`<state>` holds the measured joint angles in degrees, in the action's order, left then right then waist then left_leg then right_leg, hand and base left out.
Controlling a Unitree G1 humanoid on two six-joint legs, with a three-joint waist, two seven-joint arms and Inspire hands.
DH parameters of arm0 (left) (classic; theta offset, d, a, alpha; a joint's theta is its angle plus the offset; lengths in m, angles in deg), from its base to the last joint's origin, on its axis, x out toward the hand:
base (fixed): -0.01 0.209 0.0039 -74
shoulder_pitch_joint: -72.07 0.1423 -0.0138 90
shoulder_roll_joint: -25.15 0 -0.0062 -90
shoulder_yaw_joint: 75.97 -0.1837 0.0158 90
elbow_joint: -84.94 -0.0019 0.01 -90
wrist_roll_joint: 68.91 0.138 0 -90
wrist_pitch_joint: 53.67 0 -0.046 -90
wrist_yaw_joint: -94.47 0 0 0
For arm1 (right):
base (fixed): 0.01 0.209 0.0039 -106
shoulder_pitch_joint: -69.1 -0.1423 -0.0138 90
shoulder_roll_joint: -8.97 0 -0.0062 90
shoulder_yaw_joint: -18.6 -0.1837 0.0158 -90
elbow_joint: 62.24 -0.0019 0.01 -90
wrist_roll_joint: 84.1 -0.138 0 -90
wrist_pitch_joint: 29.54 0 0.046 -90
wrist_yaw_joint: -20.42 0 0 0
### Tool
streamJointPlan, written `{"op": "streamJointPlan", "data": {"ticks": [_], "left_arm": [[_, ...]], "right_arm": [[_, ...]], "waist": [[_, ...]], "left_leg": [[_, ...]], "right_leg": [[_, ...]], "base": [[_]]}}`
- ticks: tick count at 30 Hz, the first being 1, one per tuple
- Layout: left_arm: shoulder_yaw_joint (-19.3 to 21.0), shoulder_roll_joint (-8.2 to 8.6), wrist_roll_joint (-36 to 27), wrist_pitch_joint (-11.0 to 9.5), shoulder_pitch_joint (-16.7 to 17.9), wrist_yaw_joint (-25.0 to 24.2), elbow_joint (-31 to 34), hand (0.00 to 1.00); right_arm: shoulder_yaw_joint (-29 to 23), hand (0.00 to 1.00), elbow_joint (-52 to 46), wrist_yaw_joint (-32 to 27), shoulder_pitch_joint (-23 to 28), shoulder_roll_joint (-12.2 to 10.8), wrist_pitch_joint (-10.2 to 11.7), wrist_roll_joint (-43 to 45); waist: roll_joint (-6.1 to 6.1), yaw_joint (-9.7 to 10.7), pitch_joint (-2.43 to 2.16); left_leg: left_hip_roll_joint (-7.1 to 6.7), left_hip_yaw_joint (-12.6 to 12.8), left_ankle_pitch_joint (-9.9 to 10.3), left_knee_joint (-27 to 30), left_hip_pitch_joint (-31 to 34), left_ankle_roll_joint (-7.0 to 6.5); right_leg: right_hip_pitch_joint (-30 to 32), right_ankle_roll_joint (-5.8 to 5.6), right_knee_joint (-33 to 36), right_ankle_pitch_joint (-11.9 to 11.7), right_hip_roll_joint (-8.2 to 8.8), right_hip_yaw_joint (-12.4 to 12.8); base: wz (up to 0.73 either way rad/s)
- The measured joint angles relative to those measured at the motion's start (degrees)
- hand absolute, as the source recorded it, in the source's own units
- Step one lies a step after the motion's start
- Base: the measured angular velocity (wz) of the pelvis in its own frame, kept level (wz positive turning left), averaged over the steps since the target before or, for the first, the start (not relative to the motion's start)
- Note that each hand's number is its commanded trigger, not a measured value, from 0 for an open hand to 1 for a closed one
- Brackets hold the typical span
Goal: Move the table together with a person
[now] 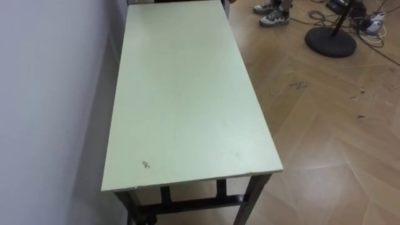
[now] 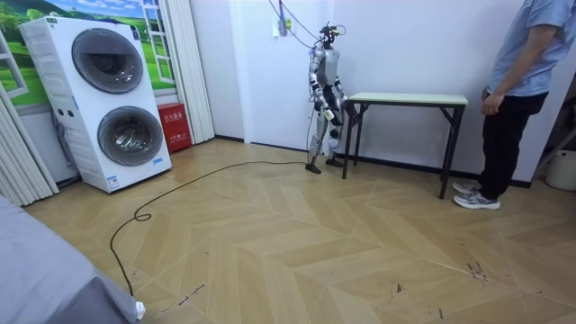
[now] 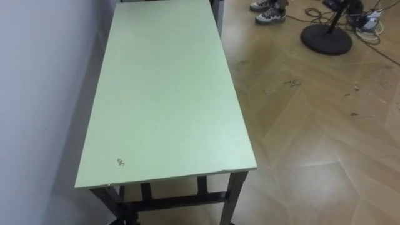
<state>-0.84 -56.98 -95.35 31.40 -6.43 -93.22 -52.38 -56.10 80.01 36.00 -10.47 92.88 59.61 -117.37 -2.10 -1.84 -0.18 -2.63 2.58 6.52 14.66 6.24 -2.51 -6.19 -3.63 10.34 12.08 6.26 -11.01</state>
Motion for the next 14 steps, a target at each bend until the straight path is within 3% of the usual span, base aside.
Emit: {"op": "streamJointPlan", "data": {"ticks": [3, 6, 9, 14], "left_arm": [[2.93, 0.72, 2.69, -0.42, 0.09, 2.14, -3.46, 0.00], [5.66, 0.79, 6.08, -0.40, 2.30, 5.30, -5.00, 0.00], [7.99, 2.19, 6.93, -0.70, 2.60, 8.50, -6.21, 0.00], [8.27, 2.47, 10.93, -1.26, 2.76, 12.43, -6.29, 0.00]], "right_arm": [[-1.53, 0.00, 4.93, -1.39, -0.93, -0.43, 0.22, 0.73], [-1.52, 0.00, 8.20, -3.40, -0.53, -0.49, 0.27, 1.20], [-1.61, 0.00, 10.83, -5.35, -0.28, -0.49, 0.07, 2.31], [-1.92, 0.00, 10.84, -6.84, -0.21, -0.89, 0.15, 2.37]], "waist": [[-0.02, -0.03, 0.03], [0.12, -0.03, 0.11], [0.20, -0.34, 1.01], [0.12, -0.19, 0.89]], "left_leg": [[-0.09, -0.02, 0.01, -0.23, -0.80, 0.06], [-0.09, -0.08, 0.13, -0.35, -1.14, 0.26], [-0.18, -0.37, 0.09, -0.98, -1.48, 0.34], [-0.26, -0.34, 0.09, -1.22, -1.80, 0.51]], "right_leg": [[-0.96, 0.08, -0.99, -0.05, -0.02, 0.01], [-1.63, 0.08, -1.75, -0.05, -0.08, -0.09], [-1.92, 0.06, -1.77, -0.03, -0.08, -0.30], [-2.39, 0.37, -2.55, 0.30, -0.09, -0.20]], "base": [[0.00], [0.01], [0.05], [0.00]]}}
